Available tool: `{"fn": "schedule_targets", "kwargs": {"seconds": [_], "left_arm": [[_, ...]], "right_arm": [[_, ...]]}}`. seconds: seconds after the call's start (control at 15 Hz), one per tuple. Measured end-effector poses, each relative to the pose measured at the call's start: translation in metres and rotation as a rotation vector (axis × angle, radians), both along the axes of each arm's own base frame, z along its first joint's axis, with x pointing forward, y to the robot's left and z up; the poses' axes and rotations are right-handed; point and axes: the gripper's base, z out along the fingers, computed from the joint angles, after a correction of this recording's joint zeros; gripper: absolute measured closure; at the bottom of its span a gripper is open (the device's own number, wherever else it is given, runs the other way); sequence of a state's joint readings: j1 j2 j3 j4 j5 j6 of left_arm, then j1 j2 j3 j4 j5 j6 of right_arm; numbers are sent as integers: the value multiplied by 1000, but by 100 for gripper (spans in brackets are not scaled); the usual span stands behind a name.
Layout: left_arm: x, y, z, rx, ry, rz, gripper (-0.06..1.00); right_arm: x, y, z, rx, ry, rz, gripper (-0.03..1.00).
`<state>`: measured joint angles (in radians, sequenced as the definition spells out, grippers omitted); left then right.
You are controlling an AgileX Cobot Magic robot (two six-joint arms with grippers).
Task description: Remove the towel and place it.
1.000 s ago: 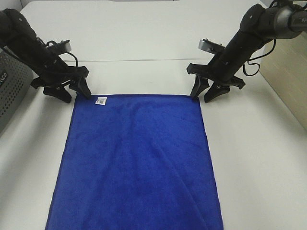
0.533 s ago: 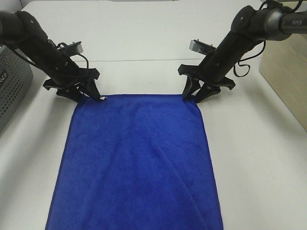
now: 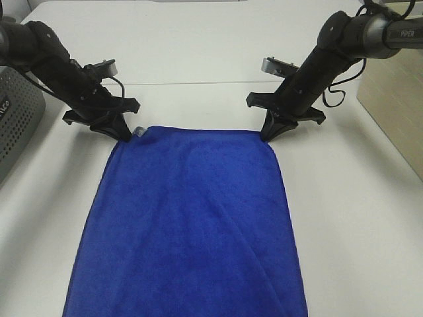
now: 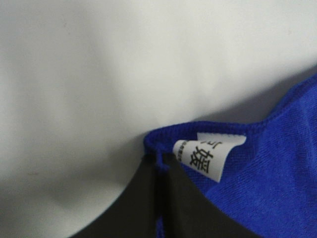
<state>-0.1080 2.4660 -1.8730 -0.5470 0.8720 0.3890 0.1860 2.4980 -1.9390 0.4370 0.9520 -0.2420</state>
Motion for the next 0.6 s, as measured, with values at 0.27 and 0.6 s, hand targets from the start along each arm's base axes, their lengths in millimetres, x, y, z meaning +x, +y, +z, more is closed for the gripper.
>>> {"fn": "schedule_targets", "kwargs": {"seconds": [0.27,0.6], "left_arm": [[2,-1,2,5,-30,9,94],[16,0,17,18,-126,22,94]], "right_arm": [[4,1,4,-33,-33,25,95],[25,-6,16,-153,-155,85,95]]}}
